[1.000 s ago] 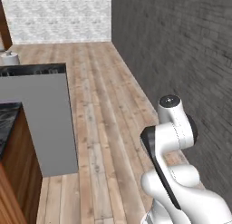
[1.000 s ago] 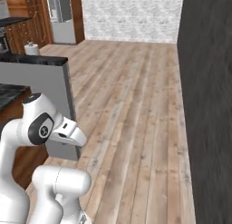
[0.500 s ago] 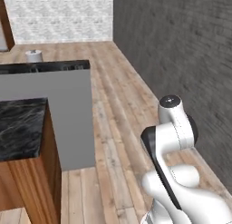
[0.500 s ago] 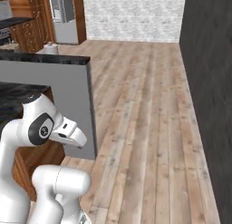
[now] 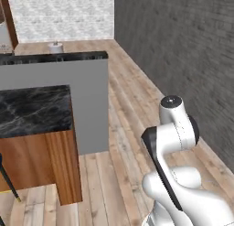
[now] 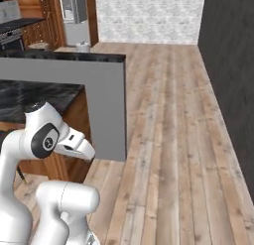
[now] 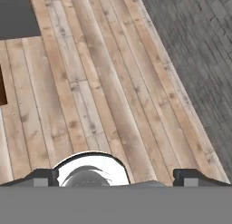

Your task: Place two dumplings into each of the tupperware containers and then place the containers in the fridge.

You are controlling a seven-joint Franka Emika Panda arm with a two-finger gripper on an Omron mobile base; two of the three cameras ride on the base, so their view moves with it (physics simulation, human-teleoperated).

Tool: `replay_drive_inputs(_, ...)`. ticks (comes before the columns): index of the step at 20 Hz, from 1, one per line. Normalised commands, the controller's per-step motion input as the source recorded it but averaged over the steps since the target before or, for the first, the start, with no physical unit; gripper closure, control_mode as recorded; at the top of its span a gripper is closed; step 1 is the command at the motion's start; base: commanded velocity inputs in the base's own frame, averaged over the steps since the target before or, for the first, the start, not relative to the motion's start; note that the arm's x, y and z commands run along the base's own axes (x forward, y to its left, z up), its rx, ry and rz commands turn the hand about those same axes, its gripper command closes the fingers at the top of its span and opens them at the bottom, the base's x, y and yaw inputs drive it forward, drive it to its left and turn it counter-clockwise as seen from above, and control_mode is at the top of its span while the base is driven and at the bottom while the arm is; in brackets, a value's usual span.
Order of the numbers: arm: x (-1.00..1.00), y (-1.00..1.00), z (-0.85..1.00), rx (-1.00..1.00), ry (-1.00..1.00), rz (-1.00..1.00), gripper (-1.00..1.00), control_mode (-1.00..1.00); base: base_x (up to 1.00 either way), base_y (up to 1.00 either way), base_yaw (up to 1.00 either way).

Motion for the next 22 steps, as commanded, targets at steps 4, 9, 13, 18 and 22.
replay_drive_inputs(4, 0.00, 0.00, 0.00, 0.00, 0.00, 0.00, -1.00, 1.00, -0.68, 0.84, -0.06)
replay_drive_inputs(9, 0.00, 0.00, 0.00, 0.00, 0.00, 0.00, -1.00, 1.00, -0.44, 0.94, -0.07)
replay_drive_inputs(13, 0.00, 0.00, 0.00, 0.00, 0.00, 0.00, -1.00, 1.00, -0.08, 1.00, -0.12)
replay_drive_inputs(18, 0.00, 0.00, 0.00, 0.00, 0.00, 0.00, -1.00, 1.00, -0.10, 0.99, -0.12)
replay_drive_inputs(22, 0.00, 0.00, 0.00, 0.00, 0.00, 0.00, -1.00, 1.00, 0.00, 1.00, -0.11)
